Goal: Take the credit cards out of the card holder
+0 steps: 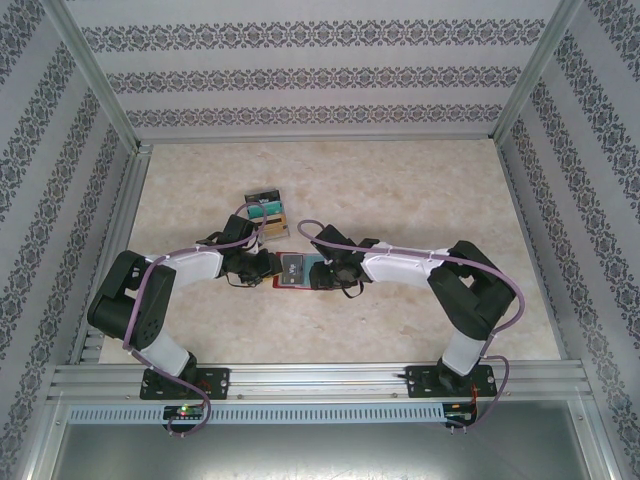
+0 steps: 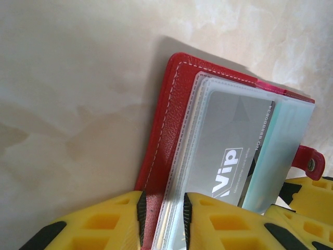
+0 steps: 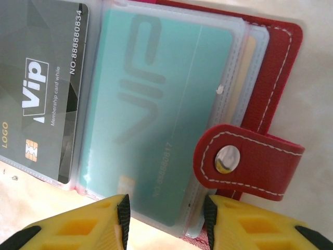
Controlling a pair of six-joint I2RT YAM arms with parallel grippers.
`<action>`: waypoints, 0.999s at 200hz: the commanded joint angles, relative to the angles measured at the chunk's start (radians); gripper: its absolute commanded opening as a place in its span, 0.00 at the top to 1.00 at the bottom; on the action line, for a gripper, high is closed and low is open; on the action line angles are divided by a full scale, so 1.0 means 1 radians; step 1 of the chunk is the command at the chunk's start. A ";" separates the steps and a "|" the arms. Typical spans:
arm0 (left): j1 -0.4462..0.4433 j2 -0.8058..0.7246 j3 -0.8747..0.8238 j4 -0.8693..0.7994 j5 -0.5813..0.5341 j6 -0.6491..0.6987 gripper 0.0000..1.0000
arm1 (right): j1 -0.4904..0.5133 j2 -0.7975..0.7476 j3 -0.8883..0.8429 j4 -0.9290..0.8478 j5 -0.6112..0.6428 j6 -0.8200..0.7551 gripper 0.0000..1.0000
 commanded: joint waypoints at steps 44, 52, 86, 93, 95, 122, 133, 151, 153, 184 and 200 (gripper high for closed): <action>-0.016 -0.001 -0.016 -0.003 0.011 -0.014 0.72 | -0.001 -0.005 0.044 0.066 -0.077 -0.021 0.55; -0.018 0.000 -0.017 -0.001 0.012 -0.016 0.72 | -0.001 -0.005 0.046 0.075 -0.089 -0.021 0.55; -0.023 0.000 -0.017 -0.001 0.015 -0.017 0.72 | -0.002 -0.023 0.050 0.101 -0.115 -0.009 0.55; -0.022 0.000 -0.017 -0.001 0.014 -0.017 0.72 | -0.002 -0.029 0.050 0.106 -0.119 -0.008 0.55; -0.022 -0.001 -0.018 -0.001 0.014 -0.017 0.72 | -0.002 -0.031 0.050 0.108 -0.120 -0.008 0.55; -0.022 -0.002 -0.019 -0.002 0.014 -0.017 0.72 | -0.002 -0.050 0.058 0.138 -0.143 -0.010 0.54; -0.023 -0.005 -0.018 -0.005 0.012 -0.014 0.72 | -0.002 -0.047 0.070 0.150 -0.161 -0.012 0.54; -0.023 -0.009 -0.021 -0.006 0.012 -0.015 0.72 | -0.002 -0.023 0.100 0.154 -0.181 -0.018 0.54; -0.023 -0.010 -0.021 -0.006 0.010 -0.014 0.72 | -0.002 -0.020 0.104 0.155 -0.185 -0.019 0.54; -0.024 -0.031 -0.022 -0.019 0.000 -0.015 0.72 | 0.003 0.032 0.172 0.156 -0.235 -0.027 0.54; -0.022 -0.053 -0.017 -0.039 -0.019 -0.014 0.72 | 0.003 0.039 0.183 0.150 -0.235 -0.030 0.53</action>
